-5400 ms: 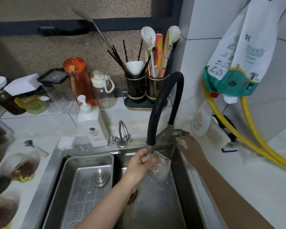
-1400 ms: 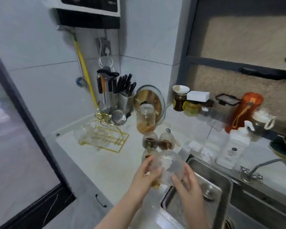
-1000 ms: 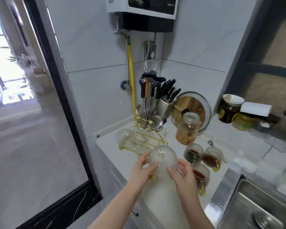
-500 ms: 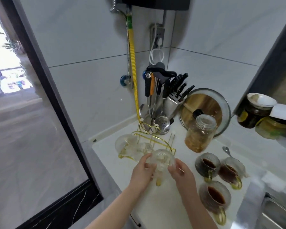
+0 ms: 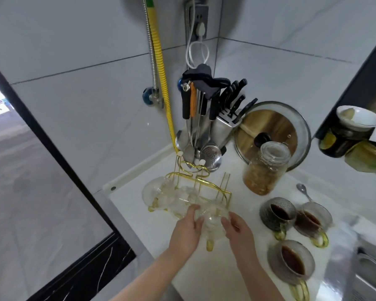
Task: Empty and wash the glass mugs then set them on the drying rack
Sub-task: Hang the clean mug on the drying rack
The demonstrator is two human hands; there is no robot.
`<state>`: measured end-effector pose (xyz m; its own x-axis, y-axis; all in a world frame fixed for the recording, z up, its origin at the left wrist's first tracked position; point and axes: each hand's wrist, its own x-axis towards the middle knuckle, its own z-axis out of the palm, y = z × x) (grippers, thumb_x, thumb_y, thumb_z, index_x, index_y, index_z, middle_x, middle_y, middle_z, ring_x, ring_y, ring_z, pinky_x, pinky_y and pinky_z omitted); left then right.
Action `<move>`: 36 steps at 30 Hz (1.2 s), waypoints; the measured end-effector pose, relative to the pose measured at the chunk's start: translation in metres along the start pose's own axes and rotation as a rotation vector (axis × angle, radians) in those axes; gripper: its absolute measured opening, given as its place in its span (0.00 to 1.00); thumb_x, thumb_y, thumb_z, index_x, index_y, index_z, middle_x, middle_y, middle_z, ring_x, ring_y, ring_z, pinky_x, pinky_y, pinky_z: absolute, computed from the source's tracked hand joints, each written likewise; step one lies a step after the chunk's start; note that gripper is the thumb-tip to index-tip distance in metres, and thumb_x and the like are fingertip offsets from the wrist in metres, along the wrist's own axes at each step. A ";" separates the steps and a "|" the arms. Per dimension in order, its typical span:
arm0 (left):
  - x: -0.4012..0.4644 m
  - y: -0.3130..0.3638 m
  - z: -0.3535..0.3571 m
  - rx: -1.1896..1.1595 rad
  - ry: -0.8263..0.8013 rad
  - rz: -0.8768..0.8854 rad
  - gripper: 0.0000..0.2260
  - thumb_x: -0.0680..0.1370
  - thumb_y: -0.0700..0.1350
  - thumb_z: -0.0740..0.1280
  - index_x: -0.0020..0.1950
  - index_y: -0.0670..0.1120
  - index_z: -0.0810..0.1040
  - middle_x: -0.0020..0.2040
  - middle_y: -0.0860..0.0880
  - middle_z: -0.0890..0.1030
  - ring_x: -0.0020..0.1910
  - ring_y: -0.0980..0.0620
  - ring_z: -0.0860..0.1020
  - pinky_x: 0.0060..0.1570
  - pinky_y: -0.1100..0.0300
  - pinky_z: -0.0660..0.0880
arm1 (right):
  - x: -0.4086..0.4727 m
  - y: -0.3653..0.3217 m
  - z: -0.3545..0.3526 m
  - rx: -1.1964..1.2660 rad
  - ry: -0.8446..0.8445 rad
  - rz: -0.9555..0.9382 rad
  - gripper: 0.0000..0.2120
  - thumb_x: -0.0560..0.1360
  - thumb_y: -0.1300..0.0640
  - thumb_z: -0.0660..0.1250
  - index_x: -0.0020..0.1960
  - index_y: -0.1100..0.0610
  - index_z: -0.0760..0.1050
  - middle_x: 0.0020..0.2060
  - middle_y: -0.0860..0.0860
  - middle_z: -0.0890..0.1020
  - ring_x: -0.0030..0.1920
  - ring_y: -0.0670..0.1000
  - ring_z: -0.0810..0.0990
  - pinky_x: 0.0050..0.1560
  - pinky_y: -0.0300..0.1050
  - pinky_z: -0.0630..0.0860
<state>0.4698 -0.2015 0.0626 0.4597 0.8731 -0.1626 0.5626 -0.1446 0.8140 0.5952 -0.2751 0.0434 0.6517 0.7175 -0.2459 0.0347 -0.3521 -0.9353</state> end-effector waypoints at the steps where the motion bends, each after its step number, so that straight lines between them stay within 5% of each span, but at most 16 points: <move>1: 0.002 -0.001 -0.001 0.018 -0.014 0.007 0.13 0.81 0.50 0.57 0.66 0.53 0.65 0.38 0.50 0.78 0.41 0.50 0.80 0.42 0.62 0.72 | 0.000 0.001 0.002 -0.003 0.008 0.016 0.18 0.73 0.46 0.67 0.60 0.52 0.77 0.51 0.50 0.82 0.52 0.50 0.80 0.59 0.53 0.76; 6: 0.011 -0.005 -0.008 0.142 -0.076 0.052 0.14 0.81 0.51 0.57 0.66 0.53 0.63 0.43 0.46 0.82 0.44 0.48 0.81 0.46 0.56 0.76 | -0.002 -0.006 0.007 -0.053 0.053 0.009 0.09 0.77 0.55 0.65 0.57 0.49 0.74 0.48 0.46 0.82 0.49 0.48 0.80 0.45 0.36 0.72; 11: 0.020 -0.001 -0.028 0.333 -0.135 0.169 0.16 0.80 0.51 0.57 0.68 0.52 0.66 0.50 0.47 0.82 0.51 0.49 0.79 0.51 0.57 0.74 | -0.005 -0.008 0.004 -0.163 0.043 0.039 0.09 0.76 0.57 0.67 0.55 0.49 0.73 0.49 0.46 0.79 0.53 0.49 0.78 0.49 0.37 0.68; 16: 0.040 0.029 -0.062 0.263 0.114 0.262 0.16 0.79 0.51 0.60 0.66 0.54 0.68 0.51 0.54 0.78 0.52 0.53 0.76 0.53 0.57 0.74 | 0.006 -0.034 0.005 -0.200 0.106 -0.013 0.13 0.76 0.56 0.67 0.60 0.57 0.76 0.52 0.48 0.78 0.55 0.46 0.75 0.55 0.37 0.66; 19: 0.063 0.041 -0.075 0.256 0.254 0.253 0.21 0.78 0.50 0.63 0.70 0.50 0.65 0.62 0.50 0.72 0.61 0.49 0.69 0.58 0.56 0.70 | 0.020 -0.054 0.012 -0.265 0.092 -0.069 0.14 0.77 0.55 0.65 0.61 0.56 0.76 0.57 0.50 0.80 0.60 0.49 0.76 0.59 0.40 0.70; 27: 0.088 0.054 -0.070 0.133 -0.011 0.069 0.32 0.79 0.47 0.62 0.77 0.42 0.48 0.70 0.41 0.64 0.67 0.44 0.68 0.62 0.54 0.68 | 0.051 -0.084 0.028 -0.486 -0.148 -0.007 0.22 0.82 0.53 0.56 0.74 0.54 0.60 0.74 0.51 0.64 0.73 0.51 0.63 0.71 0.42 0.58; 36: 0.089 0.051 -0.070 0.163 -0.112 0.120 0.34 0.79 0.49 0.61 0.77 0.42 0.44 0.76 0.41 0.56 0.72 0.43 0.63 0.69 0.51 0.65 | 0.031 -0.075 0.021 -0.417 -0.063 0.002 0.16 0.81 0.57 0.56 0.67 0.54 0.72 0.62 0.50 0.76 0.62 0.48 0.73 0.56 0.33 0.63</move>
<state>0.4912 -0.0989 0.1287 0.5986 0.7890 -0.1383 0.5983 -0.3256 0.7321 0.5967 -0.2143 0.1005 0.6051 0.7472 -0.2749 0.3458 -0.5576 -0.7546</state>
